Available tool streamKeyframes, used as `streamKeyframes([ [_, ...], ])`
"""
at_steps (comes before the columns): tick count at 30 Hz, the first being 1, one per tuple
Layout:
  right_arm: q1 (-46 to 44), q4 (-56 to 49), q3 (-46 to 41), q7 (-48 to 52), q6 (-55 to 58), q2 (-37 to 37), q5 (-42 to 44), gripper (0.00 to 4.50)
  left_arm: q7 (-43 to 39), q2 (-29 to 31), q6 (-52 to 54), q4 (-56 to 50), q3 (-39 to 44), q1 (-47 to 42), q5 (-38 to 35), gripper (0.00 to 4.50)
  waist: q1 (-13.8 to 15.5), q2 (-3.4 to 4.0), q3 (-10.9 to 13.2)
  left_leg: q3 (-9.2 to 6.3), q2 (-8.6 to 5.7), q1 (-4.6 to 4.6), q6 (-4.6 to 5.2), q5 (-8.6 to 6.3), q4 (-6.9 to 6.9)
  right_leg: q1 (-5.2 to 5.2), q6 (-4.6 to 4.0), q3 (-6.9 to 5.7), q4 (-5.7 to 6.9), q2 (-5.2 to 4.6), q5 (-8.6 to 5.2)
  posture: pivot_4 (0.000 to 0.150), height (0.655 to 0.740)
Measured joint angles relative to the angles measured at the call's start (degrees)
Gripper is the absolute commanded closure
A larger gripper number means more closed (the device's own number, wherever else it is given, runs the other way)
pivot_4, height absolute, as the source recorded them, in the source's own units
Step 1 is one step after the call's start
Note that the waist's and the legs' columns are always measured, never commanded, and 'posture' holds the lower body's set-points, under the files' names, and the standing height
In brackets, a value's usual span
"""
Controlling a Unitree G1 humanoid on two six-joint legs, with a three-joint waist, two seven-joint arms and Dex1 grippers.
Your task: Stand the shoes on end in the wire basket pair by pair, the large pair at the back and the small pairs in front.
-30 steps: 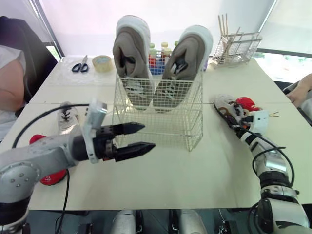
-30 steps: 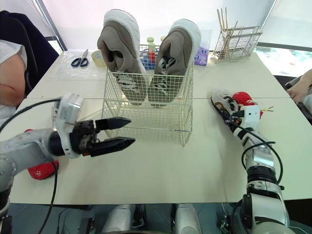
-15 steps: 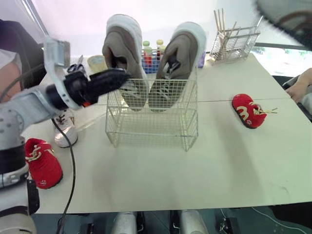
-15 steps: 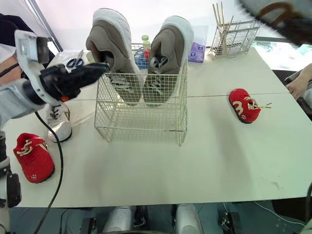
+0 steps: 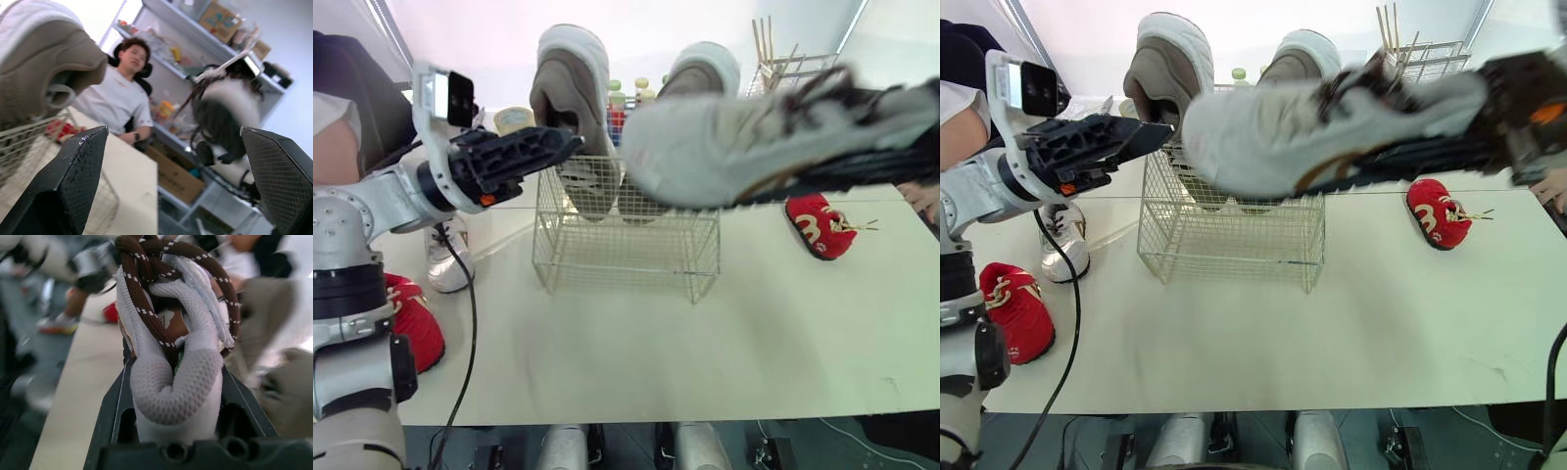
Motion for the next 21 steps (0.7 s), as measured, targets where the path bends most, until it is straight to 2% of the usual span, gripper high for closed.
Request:
streamKeyframes([
  [4,-4.24,2.64,4.41,4.01,-3.98,3.16,-5.15,3.31,0.02,0.19,2.29,-3.95,0.35,1.61,-2.84,0.00,-0.09,0.00,0.00,0.02,-0.01,0.02,-0.04,0.03,0.00,0.00,0.03,0.00,0.05,0.01,0.00,0.150,0.7352],
  [8,-6.45,5.53,7.45,7.51,-8.16,6.90,-9.43,3.31,1.09,-1.32,4.24,-9.41,-3.86,5.29,-2.50,0.00,0.16,-0.02,-0.01,0.01,-0.02,0.03,-0.09,0.06,0.01,0.02,0.03,-0.02,0.09,0.02,0.01,0.150,0.7352],
  [17,-6.33,5.82,8.71,8.74,-9.74,8.86,-10.77,3.31,4.12,-4.50,4.17,-13.03,-7.79,6.00,-0.77,0.00,0.09,-0.02,-0.01,-0.01,-0.02,0.03,-0.10,0.07,0.01,0.02,0.04,-0.02,0.11,0.02,0.01,0.150,0.7352],
  [20,-5.51,5.15,8.65,8.66,-9.67,9.56,-11.11,3.32,4.58,-5.65,4.20,-13.23,-8.13,6.19,-0.82,0.79,0.12,-0.02,-0.01,-0.02,-0.02,0.04,-0.11,0.08,0.02,0.03,0.04,-0.02,0.13,0.02,0.02,0.150,0.7352],
  [21,-5.06,5.13,8.64,8.49,-9.61,9.71,-11.36,3.32,4.59,-5.89,4.20,-12.84,-8.13,6.19,-0.89,1.26,0.12,-0.03,-0.01,-0.02,-0.02,0.04,-0.11,0.08,0.03,0.03,0.04,-0.02,0.14,0.02,0.01,0.150,0.7352],
])
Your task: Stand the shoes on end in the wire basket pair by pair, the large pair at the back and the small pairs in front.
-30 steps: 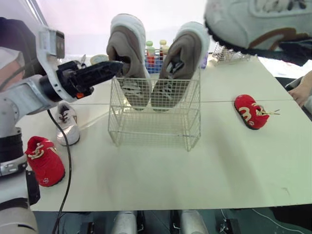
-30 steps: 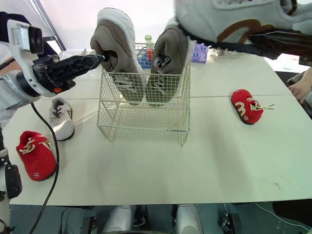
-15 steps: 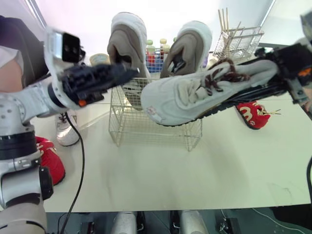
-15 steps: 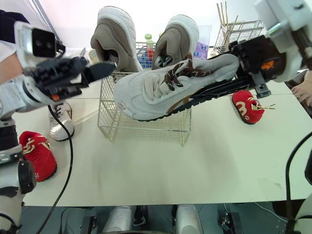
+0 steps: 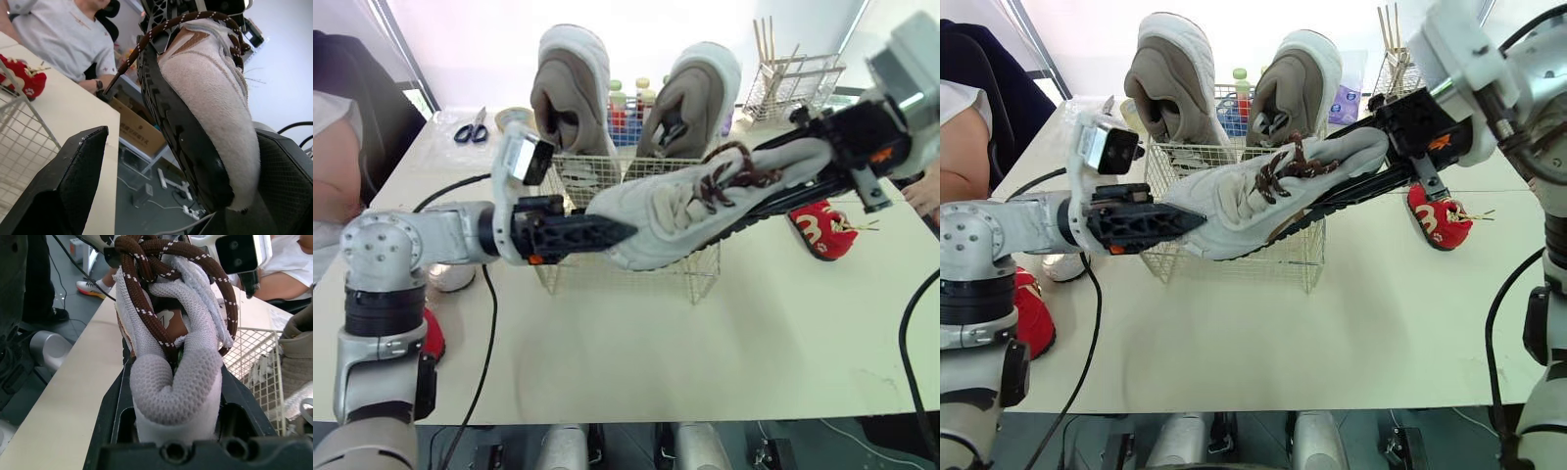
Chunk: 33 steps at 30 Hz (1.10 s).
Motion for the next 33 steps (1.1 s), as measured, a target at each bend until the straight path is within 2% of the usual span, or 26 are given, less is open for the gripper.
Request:
streamKeyframes([
  [3,0.63,-0.01,-0.04,-0.41,0.48,0.02,-0.83,3.32,-0.02,-0.44,0.00,0.53,0.03,-0.01,-0.02,2.68,0.00,0.00,0.00,0.00,0.00,0.00,0.00,0.00,0.00,0.00,0.00,0.00,0.00,0.00,0.00,0.150,0.7352],
  [6,0.64,-0.69,-0.89,-0.95,0.93,0.01,-1.17,2.06,0.72,-0.72,0.01,1.48,0.02,0.00,0.06,3.99,-0.01,0.00,0.00,-0.01,0.00,0.00,0.00,0.00,0.00,0.00,0.00,-0.01,0.00,0.00,0.00,0.150,0.7352],
  [7,0.63,-0.98,-1.52,-1.07,1.16,0.01,-1.11,1.63,1.17,-0.89,-0.04,1.69,0.02,0.00,0.06,4.17,0.00,0.00,0.00,-0.01,0.00,0.00,0.00,0.00,0.00,0.00,0.00,-0.01,0.00,0.00,0.00,0.150,0.7352],
  [10,0.90,-1.14,-1.96,-1.65,1.85,-0.03,-1.16,0.05,1.87,-1.30,-0.36,1.53,0.03,0.00,-0.10,4.20,0.00,0.00,0.00,-0.01,0.00,0.00,0.00,0.00,0.00,0.01,0.00,-0.01,0.00,0.00,0.00,0.150,0.7352],
  [14,6.23,2.95,-6.16,-7.26,5.66,-3.07,-2.28,0.05,4.05,-1.38,-3.27,0.46,2.12,2.55,-3.86,4.20,0.14,-0.04,-0.01,-0.06,-0.01,-0.01,0.01,0.00,0.02,0.06,0.00,-0.02,-0.05,-0.03,0.00,0.150,0.7352],
  [17,16.52,7.55,-18.00,-14.73,14.44,-3.61,1.44,0.05,5.89,-1.29,-6.63,-1.10,5.48,5.68,-6.22,4.20,0.27,-0.22,-0.06,-0.18,-0.04,-0.01,0.01,0.00,0.08,0.15,-0.02,-0.05,-0.03,-0.06,0.00,0.150,0.7352],
  [20,24.09,5.79,-32.52,-26.64,26.80,5.76,16.34,0.05,8.04,-3.83,-11.67,-2.91,7.23,6.06,-6.15,4.20,0.09,-0.27,-0.09,-0.34,-0.02,0.04,-0.04,0.04,0.08,0.23,-0.04,-0.11,0.00,-0.02,0.02,0.150,0.7352],
  [22,27.29,2.60,-37.82,-36.60,31.05,13.30,28.23,0.05,9.17,-6.41,-15.05,-3.77,7.46,5.60,-5.66,4.20,-0.09,-0.27,-0.10,-0.42,-0.02,0.12,-0.10,0.07,0.05,0.28,-0.05,-0.11,0.07,0.01,0.02,0.150,0.7352],
  [24,29.67,-2.08,-38.20,-49.58,31.18,22.11,40.51,0.05,10.14,-9.32,-18.76,-4.09,7.44,4.38,-3.44,4.20,-0.21,-0.24,-0.09,-0.48,0.00,0.13,-0.14,0.10,0.00,0.27,-0.07,-0.12,0.10,0.09,0.02,0.150,0.7352],
  [26,30.80,-6.32,-35.67,-59.02,29.97,27.49,46.63,0.05,10.12,-11.21,-21.27,-4.22,7.33,3.67,-1.00,4.20,-0.16,-0.20,-0.11,-0.50,-0.01,0.12,-0.14,0.10,-0.05,0.25,-0.08,-0.14,0.10,0.12,0.02,0.150,0.7352],
  [29,30.27,-11.25,-30.77,-69.32,26.89,32.59,51.56,0.05,9.43,-13.38,-23.84,-4.20,6.72,3.11,2.88,4.20,-0.04,-0.20,-0.11,-0.50,-0.03,0.05,-0.14,0.10,-0.05,0.24,-0.06,-0.16,0.05,0.13,0.01,0.150,0.7352],
  [33,27.28,-12.47,-26.79,-76.76,22.76,35.11,55.23,0.05,7.45,-14.36,-24.77,-4.30,5.38,3.07,6.02,4.20,0.17,-0.21,-0.11,-0.51,-0.09,-0.03,-0.08,0.08,0.00,0.24,-0.04,-0.21,0.00,0.11,0.02,0.150,0.7352],
])
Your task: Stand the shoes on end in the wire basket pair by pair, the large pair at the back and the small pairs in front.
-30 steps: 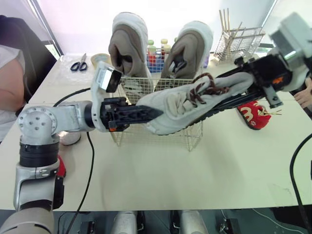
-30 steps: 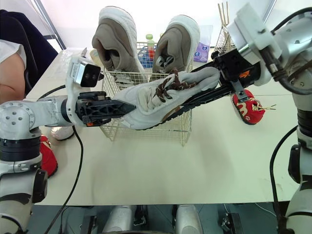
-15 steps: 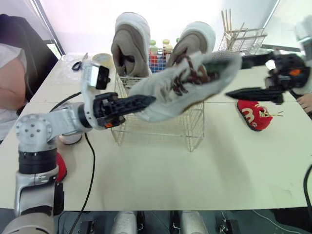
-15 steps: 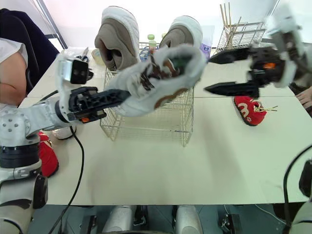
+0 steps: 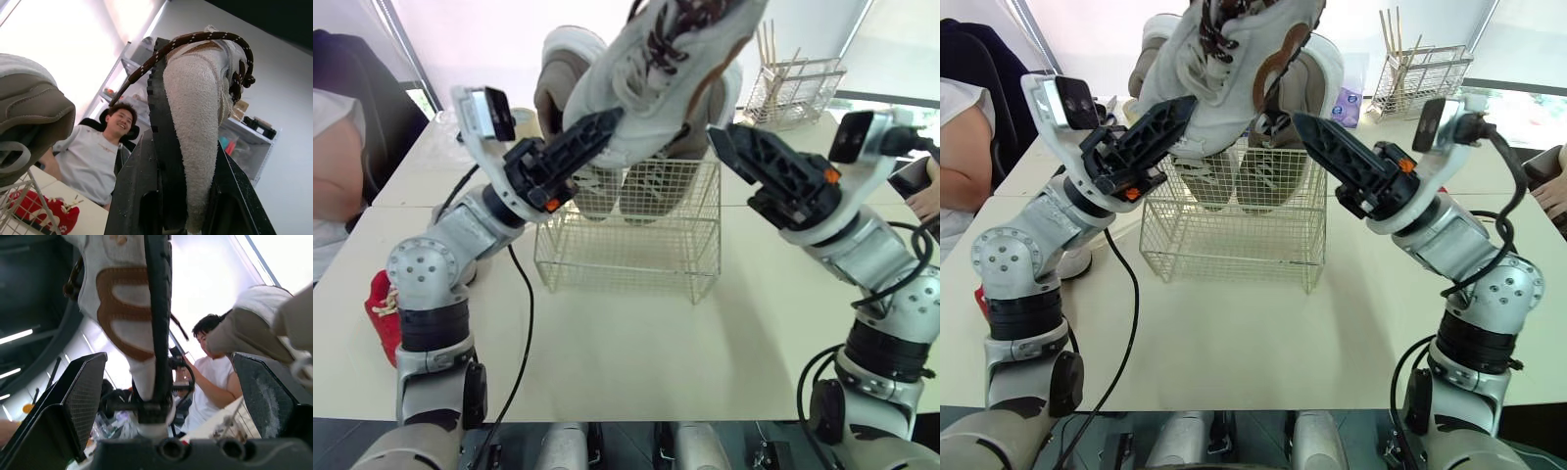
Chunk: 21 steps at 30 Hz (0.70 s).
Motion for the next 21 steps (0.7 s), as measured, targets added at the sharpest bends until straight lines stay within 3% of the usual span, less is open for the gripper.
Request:
streamKeyframes([
  [18,-4.51,1.66,4.23,-1.31,-8.51,0.00,-2.40,0.05,-2.04,-5.26,-3.73,-0.83,-2.61,4.00,10.00,4.20,-0.17,-0.01,0.00,-0.10,0.02,-0.04,0.26,-0.15,-0.01,-0.01,0.01,-0.04,-0.04,0.03,0.00,0.150,0.7352],
  [21,-4.66,1.90,4.51,-1.51,-8.93,0.12,-2.59,0.90,-2.39,-5.50,-3.74,-0.80,-2.61,4.00,10.50,4.20,-0.18,-0.01,0.00,-0.11,0.02,-0.04,0.26,-0.15,-0.02,-0.01,0.01,-0.04,-0.04,0.03,0.00,0.150,0.7352],
])
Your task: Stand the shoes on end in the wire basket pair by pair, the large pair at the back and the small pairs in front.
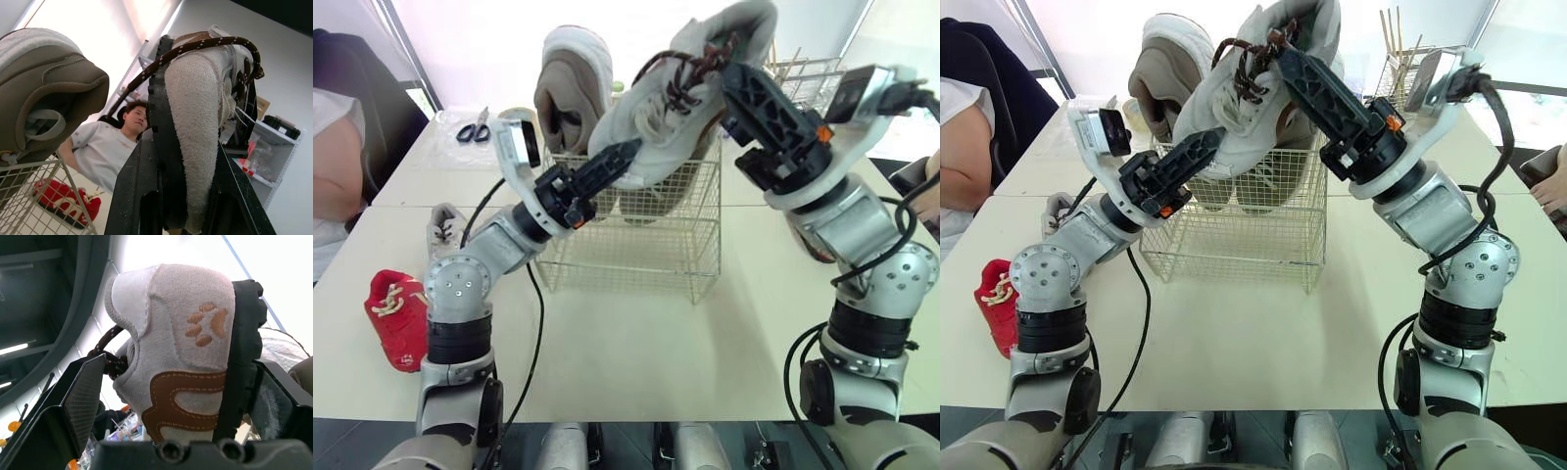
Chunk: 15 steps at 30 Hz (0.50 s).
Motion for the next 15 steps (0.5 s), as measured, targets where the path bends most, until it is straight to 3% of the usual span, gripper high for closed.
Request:
streamKeyframes([
  [5,0.00,1.18,0.83,-0.09,-1.56,0.57,-1.49,3.32,-0.04,-0.43,-0.01,-0.12,0.07,0.00,0.29,4.20,0.00,0.00,0.00,-0.01,0.00,0.00,0.01,-0.01,0.00,0.00,0.00,-0.01,0.00,0.00,0.00,0.150,0.7352],
  [7,-0.02,1.56,0.93,0.01,-1.60,0.53,-2.02,4.00,0.07,-0.31,0.02,-0.12,0.12,0.00,0.55,3.11,0.00,0.00,0.00,-0.01,0.00,-0.01,0.01,-0.01,0.00,0.00,0.00,-0.01,0.00,0.00,0.00,0.150,0.7352],
  [10,-1.30,1.69,1.21,1.02,-1.42,0.00,-2.32,4.00,0.18,1.18,0.98,-0.15,0.05,0.00,1.11,1.77,-0.03,0.01,0.00,-0.01,0.01,-0.02,0.02,-0.01,0.00,-0.02,0.00,-0.01,0.00,0.00,0.00,0.150,0.7352],
  [12,-3.22,2.12,1.80,3.03,-1.23,-0.98,-3.27,4.00,-1.28,5.18,1.78,-0.73,-0.39,0.11,3.11,0.81,-0.28,0.01,0.01,-0.02,0.03,-0.03,0.03,-0.02,-0.02,-0.05,0.00,-0.02,0.01,0.03,0.00,0.150,0.7352],
  [15,-6.57,5.01,2.10,8.88,-0.19,-5.89,-5.87,4.00,-5.38,14.37,3.31,-2.99,-0.39,1.74,7.67,0.81,-0.32,0.04,0.02,-0.01,0.05,-0.03,0.02,-0.02,-0.09,-0.09,-0.02,-0.02,-0.01,0.06,-0.01,0.150,0.7352],
])
